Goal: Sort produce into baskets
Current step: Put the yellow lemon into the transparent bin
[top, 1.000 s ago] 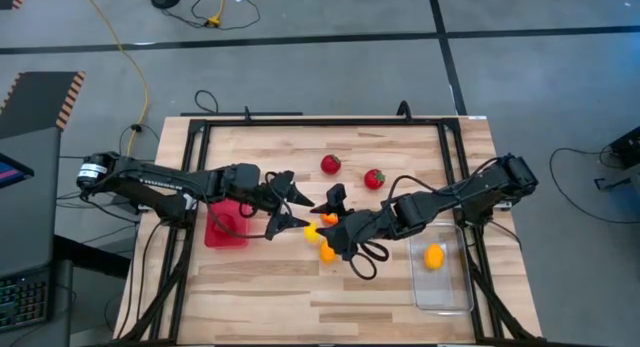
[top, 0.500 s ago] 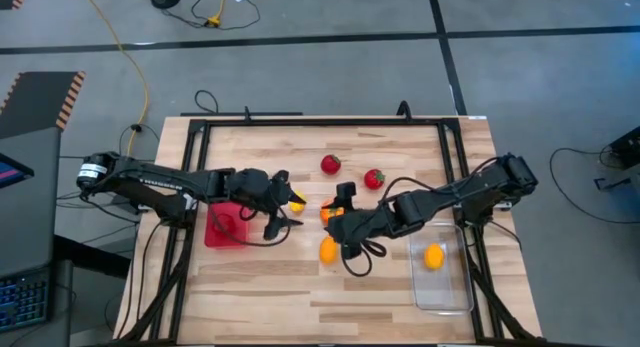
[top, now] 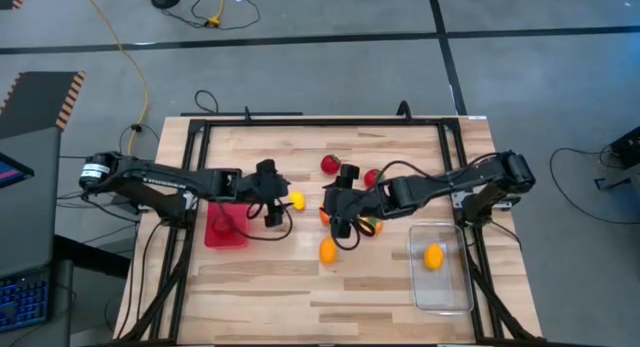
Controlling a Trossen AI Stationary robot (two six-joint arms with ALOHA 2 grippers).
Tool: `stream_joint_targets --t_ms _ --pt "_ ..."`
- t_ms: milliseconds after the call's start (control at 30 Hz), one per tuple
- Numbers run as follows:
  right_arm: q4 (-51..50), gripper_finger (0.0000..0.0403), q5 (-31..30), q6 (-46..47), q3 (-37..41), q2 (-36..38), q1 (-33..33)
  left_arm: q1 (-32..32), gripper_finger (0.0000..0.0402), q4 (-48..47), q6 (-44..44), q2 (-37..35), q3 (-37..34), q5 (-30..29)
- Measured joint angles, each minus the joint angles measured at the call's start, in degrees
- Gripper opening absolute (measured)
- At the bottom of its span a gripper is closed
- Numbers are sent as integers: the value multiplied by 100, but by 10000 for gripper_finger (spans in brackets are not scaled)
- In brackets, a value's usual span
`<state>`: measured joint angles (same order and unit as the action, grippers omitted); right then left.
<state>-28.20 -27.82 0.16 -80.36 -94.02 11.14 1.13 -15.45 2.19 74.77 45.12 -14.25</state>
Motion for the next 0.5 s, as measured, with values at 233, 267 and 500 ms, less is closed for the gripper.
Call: stream_joint_targets --t_ms 233,267,500 --pt "-15 281 132 -14 0 0 7 240 272 166 1447 730 -4 342" --pt "-23 281 139 -15 0 0 11 288 272 277 1594 859 -2 338" --pt "2 281 377 -15 0 0 35 536 272 538 2234 1538 0 352"
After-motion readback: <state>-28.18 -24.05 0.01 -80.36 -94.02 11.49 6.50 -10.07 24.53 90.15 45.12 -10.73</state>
